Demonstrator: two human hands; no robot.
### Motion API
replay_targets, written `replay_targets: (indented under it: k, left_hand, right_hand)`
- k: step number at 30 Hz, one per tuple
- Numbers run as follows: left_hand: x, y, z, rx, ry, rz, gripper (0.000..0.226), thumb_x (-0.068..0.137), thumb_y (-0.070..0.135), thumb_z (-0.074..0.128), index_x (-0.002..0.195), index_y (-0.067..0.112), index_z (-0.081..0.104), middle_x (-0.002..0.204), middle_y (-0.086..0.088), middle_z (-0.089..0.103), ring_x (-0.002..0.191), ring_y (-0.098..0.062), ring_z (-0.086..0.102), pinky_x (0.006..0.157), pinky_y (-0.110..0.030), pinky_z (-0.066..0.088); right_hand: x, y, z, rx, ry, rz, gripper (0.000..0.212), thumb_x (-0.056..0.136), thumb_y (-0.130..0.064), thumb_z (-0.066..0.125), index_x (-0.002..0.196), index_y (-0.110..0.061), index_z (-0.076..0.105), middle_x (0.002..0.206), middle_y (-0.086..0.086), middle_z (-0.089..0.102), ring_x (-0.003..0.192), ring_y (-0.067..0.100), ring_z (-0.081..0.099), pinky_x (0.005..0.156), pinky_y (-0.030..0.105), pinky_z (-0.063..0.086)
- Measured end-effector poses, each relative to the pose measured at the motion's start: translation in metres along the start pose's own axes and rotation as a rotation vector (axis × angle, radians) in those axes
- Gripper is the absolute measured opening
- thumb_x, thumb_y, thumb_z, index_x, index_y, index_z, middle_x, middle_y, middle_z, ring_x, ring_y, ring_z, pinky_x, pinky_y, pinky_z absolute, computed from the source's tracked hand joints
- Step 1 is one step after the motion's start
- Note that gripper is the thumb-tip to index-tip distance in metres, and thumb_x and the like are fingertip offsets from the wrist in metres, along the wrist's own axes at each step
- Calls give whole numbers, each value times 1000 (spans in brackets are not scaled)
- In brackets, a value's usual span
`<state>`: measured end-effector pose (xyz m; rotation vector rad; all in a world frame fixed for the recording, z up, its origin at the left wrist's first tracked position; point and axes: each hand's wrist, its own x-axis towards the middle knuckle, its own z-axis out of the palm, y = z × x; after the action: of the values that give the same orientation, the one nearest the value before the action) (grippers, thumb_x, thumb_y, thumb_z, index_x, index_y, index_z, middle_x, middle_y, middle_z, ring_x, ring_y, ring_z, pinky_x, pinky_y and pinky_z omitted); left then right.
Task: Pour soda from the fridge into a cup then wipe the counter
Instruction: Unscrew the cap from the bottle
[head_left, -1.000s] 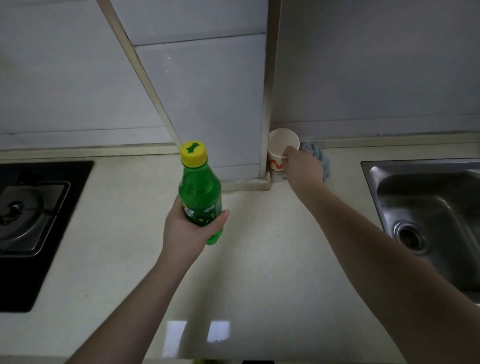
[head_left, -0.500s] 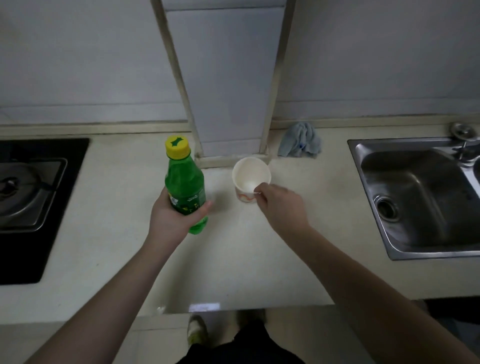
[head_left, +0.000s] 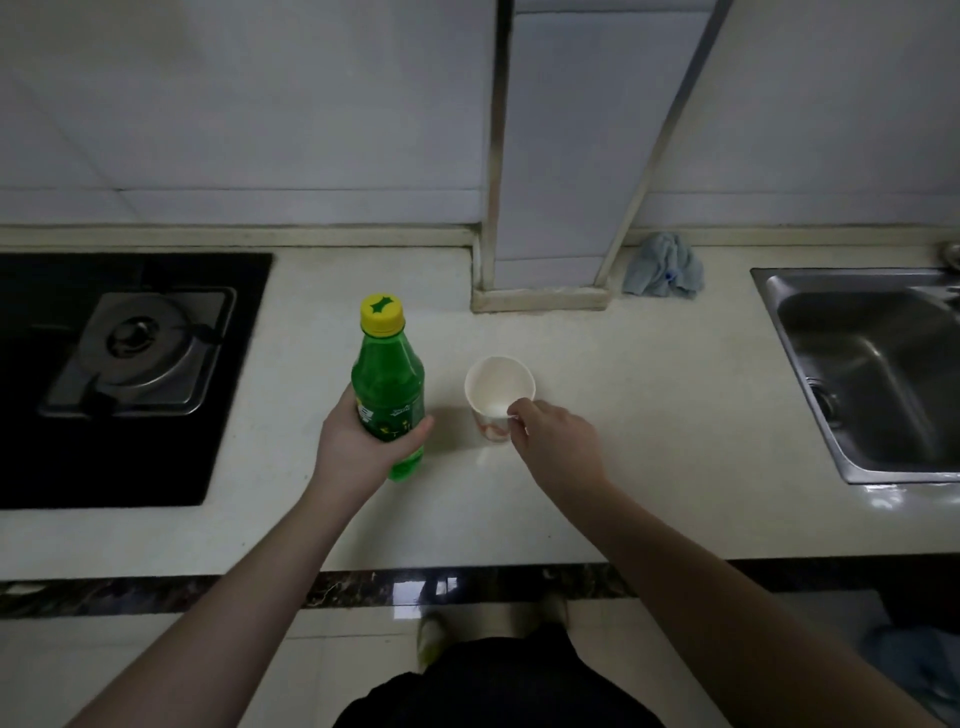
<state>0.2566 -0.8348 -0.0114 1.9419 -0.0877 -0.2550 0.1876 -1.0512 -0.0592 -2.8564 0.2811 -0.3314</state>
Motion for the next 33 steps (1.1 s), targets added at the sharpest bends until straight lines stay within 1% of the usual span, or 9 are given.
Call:
replay_targets:
  k: [4,8,12,15,18,23,25,28,33]
  left_hand:
    - [-6,-7,-11,-2,-15,14,58,69,16,88,118,22,59,101,18,66,93,4,63,76,-15,48]
    - [-7,-9,-12,-1,-42,23,58,69,16,88,118,23,58,101,20,65,94,5,62,75,-14,47]
    - [-8,-7,-8,15,-68,43,60,68,17,89,118,25,57,102,20,64,95,6,60,76,-13,46]
    - [-8,-4,-4,62,-98,76,62,66,18,90,118,25,57,100,18,64,93,5,60,74,-9,45]
    - [-9,1,-1,146,-139,106,60,65,20,90,113,28,55,93,24,60,83,14,55,63,0,41]
    - [-7,3,2,257,-194,101,58,65,28,90,111,24,56,90,15,63,78,10,57,60,-2,43]
    - [-6,2,1,286,-199,98,56,64,30,90,108,25,56,88,14,65,78,2,62,61,-8,47]
    - [-5,1,-3,375,-187,129,54,64,33,87,107,24,57,90,10,67,82,-12,65,69,-29,54]
    - [-3,-2,-8,526,-143,236,58,63,32,82,114,19,59,100,4,65,92,-17,59,68,-28,43]
  right_hand:
    - [-8,-6,6,-11,-65,56,13,89,-24,58,97,-16,65,82,3,69,65,27,64,51,27,36]
    - [-15,-12,1,-19,-60,93,33,88,-15,57,121,-16,60,84,5,70,63,27,64,51,27,37]
    - [-17,-20,-21,84,-18,113,39,94,-24,51,132,-17,50,93,2,71,70,19,65,57,27,48]
    - [-6,-33,-45,200,-26,82,34,97,-28,49,129,-18,52,96,0,71,75,15,65,61,24,48]
    - [8,-50,-74,284,7,22,25,100,-29,42,116,-19,57,80,-7,63,64,7,58,54,15,35]
    - [26,-78,-113,533,73,-3,44,93,-43,17,83,-18,52,62,-5,53,56,10,51,50,24,35]
    - [33,-79,-120,436,5,2,48,95,-50,17,80,-18,51,63,-4,53,56,8,49,51,26,30]
    - [42,-72,-123,150,-42,32,54,95,-57,26,73,-16,52,59,-2,51,54,12,46,48,27,26]
    - [53,-66,-115,-13,-216,179,69,93,-65,24,58,-11,48,54,2,49,53,18,51,48,26,33]
